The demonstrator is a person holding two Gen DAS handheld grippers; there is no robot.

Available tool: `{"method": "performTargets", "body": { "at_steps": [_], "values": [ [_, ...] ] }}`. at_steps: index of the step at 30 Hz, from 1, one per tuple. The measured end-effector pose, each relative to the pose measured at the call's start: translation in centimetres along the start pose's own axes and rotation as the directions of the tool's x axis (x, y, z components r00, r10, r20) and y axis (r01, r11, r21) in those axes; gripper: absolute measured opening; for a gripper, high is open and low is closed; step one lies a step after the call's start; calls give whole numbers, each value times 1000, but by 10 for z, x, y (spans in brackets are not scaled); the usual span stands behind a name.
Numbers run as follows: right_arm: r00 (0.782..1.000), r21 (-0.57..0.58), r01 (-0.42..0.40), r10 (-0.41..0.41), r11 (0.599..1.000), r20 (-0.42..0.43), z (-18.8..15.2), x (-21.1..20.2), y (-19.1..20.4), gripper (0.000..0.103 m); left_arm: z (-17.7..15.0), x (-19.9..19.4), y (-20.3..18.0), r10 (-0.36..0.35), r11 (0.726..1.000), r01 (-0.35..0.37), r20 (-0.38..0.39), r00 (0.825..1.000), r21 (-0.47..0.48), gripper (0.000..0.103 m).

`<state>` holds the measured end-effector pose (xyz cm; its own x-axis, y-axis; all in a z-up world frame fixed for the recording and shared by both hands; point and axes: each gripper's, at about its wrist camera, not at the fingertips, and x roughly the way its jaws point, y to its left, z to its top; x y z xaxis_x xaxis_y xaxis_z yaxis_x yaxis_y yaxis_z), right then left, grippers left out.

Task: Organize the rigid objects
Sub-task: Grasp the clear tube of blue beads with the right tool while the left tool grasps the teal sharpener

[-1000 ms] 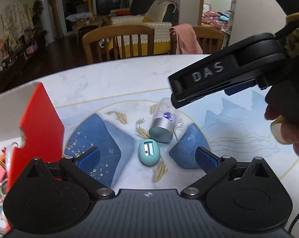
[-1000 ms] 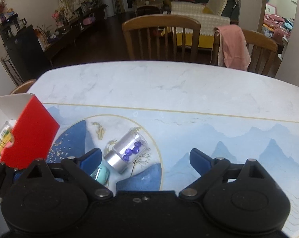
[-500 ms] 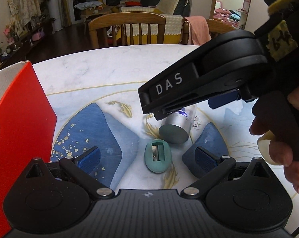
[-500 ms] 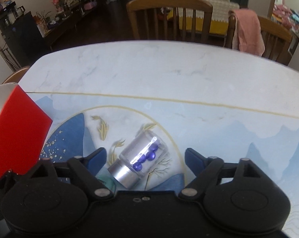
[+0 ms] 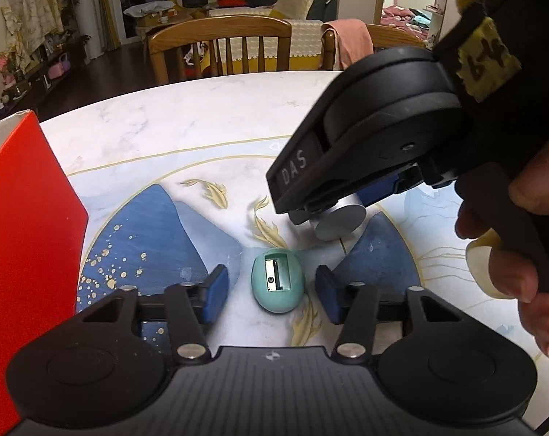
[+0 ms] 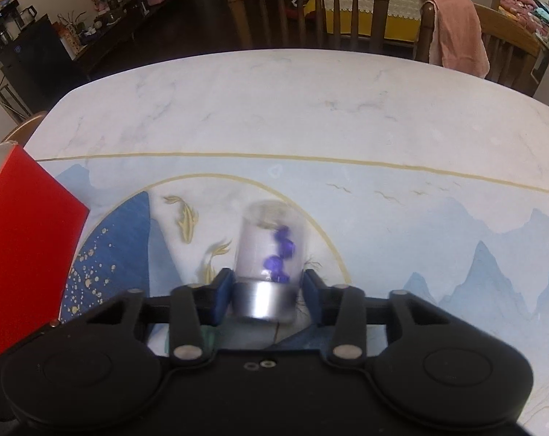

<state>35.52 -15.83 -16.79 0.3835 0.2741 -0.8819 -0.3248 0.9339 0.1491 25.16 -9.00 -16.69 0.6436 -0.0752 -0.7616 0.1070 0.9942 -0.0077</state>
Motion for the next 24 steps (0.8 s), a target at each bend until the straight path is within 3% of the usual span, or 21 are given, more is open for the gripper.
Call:
{"method": "performTargets", "body": {
  "at_steps": [6,24],
  "values": [
    [1000,10,18,-18,1000,9,-6,-5,-9,39,0,-2,2,-16,1000,16,-2,1000,5,30],
    [999,16,-30,30,999,29,-51,-67,-26,39,7,-41,9,-22,1000,22,-1,1000,-1,31]
  ]
}}
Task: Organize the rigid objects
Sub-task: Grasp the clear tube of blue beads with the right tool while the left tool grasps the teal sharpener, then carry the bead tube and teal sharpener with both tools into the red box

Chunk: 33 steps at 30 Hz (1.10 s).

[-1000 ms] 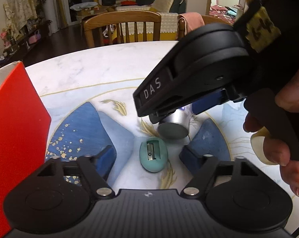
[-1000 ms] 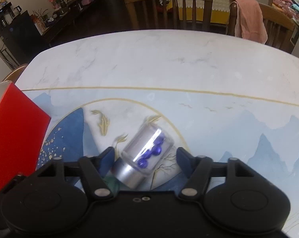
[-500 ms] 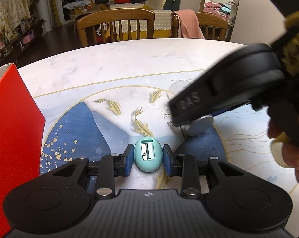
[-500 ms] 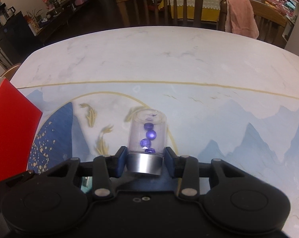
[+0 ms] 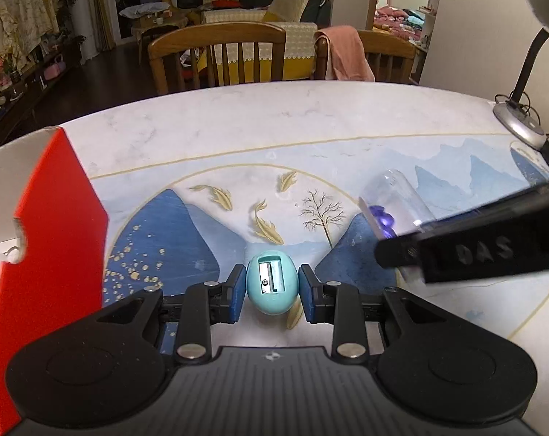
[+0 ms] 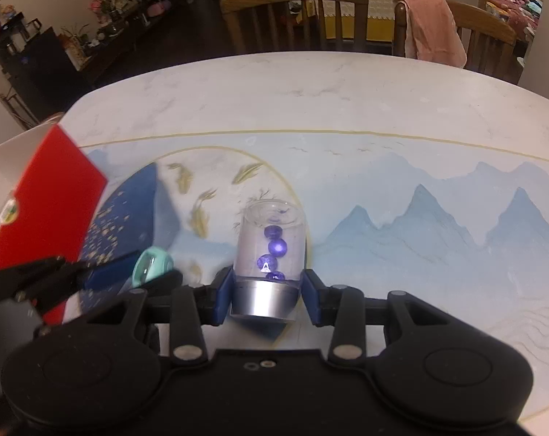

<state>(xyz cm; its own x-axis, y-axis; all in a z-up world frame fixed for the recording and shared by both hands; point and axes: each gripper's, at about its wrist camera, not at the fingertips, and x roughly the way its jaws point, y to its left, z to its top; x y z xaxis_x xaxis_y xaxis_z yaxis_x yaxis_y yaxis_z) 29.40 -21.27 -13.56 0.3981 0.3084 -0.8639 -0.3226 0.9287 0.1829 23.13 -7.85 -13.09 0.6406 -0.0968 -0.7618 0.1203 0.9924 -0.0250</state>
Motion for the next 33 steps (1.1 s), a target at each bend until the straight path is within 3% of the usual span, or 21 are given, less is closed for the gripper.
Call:
{"method": "performTargets", "body": {
  "at_steps": [18,33],
  "values": [
    [996,-81,-52,58,995,64,-32,-90,44,39,2,-88,41,-8,998,11,42,999,-57,31],
    [989,-133,-96,109,987,96,-30,-107,117,39,1,-142,132,17,998,-12,79,997,-60,30]
  ]
}}
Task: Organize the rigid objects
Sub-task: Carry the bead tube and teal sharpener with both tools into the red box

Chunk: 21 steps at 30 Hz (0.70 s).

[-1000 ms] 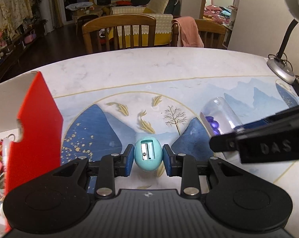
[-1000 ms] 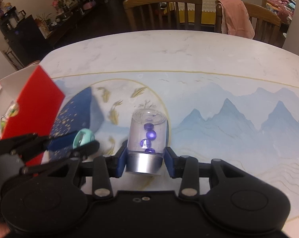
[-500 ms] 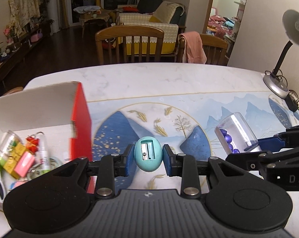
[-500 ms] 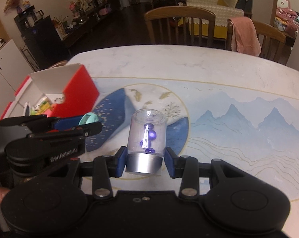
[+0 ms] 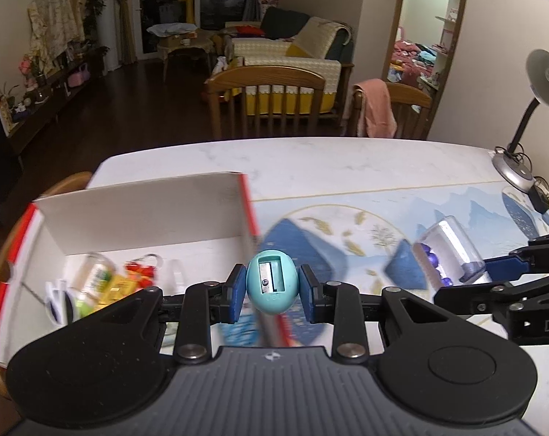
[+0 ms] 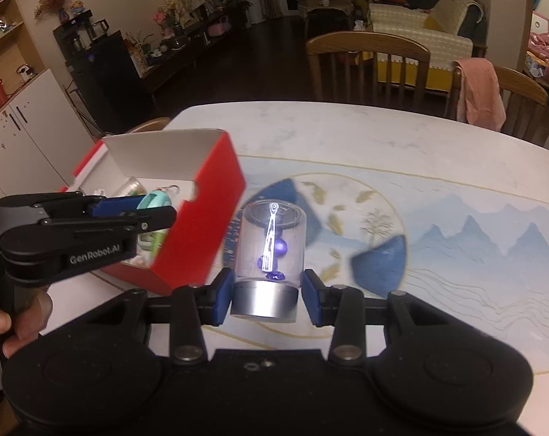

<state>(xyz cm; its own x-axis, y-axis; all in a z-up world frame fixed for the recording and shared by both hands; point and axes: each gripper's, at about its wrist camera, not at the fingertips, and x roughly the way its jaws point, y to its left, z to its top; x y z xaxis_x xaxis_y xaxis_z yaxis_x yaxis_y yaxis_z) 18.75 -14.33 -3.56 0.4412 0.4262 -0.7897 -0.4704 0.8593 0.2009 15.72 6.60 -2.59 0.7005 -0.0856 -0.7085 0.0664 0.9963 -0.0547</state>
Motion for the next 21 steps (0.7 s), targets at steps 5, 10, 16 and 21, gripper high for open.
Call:
{"method": "performTargets", "body": {
  "at_steps": [5,10,16,21],
  "values": [
    [1000,-15,-7,7,1000,5,8,8,27,39,2,-6,38,25,1000,-25,-1,1000,-6,31],
    [1000,-27,-10,10,1000,7,16,19,52,39,4,-10,75,46,999,-46,-5,999,-5,31],
    [1000,-44,-13,13,999,1,27,38,83,39,-2,-5,115,61,998,-61,-36,998,-8,31],
    [1000,-52,-18,18,998,-6,37,58,107,39,-9,6,140,56,998,-56,-80,995,-1,31]
  ]
}}
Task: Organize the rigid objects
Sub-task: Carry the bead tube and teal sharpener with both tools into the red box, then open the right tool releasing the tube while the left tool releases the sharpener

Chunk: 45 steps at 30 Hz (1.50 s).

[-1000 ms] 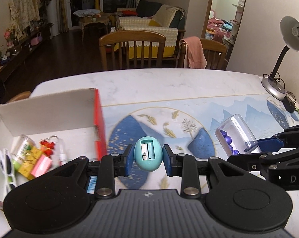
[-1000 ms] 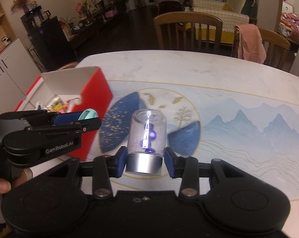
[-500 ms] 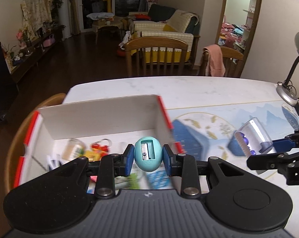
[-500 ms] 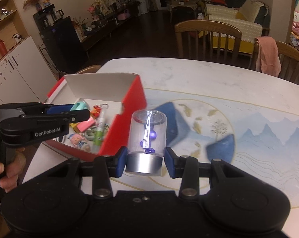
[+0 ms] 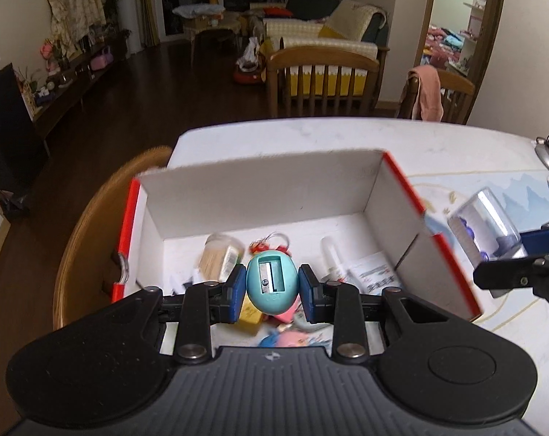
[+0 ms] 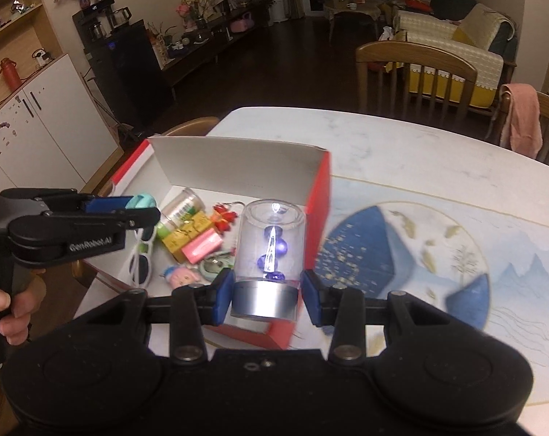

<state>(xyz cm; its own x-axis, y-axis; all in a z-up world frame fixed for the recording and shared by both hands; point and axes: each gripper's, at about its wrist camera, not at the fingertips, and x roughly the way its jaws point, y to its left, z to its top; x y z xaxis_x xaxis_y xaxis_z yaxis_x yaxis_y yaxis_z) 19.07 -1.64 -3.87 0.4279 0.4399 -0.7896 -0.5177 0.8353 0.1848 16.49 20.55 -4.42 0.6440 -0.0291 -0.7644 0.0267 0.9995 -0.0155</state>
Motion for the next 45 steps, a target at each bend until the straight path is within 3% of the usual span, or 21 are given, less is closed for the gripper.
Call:
{"method": "performTargets", "body": {
  "at_steps": [6,19,31,37,45],
  "values": [
    [1000,-12,1,-1,1000,-22,9,27,23,39,-9,20,17,-12,999,14,-60,998,30,31],
    [982,-45,96,-102,994,-160,0,98,44,39,-24,57,16,-23,994,39,-155,988,98,31],
    [966,-123,165,-185,979,-179,-2,111,63,40,-32,73,22,-45,996,61,-232,972,61,30],
    [970,-101,155,-171,983,-173,-2,106,59,49,-31,74,24,-47,997,58,-241,970,42,30],
    [987,-59,105,-112,993,-119,-2,84,53,51,-32,58,29,-59,998,62,-205,977,7,31]
  ]
}}
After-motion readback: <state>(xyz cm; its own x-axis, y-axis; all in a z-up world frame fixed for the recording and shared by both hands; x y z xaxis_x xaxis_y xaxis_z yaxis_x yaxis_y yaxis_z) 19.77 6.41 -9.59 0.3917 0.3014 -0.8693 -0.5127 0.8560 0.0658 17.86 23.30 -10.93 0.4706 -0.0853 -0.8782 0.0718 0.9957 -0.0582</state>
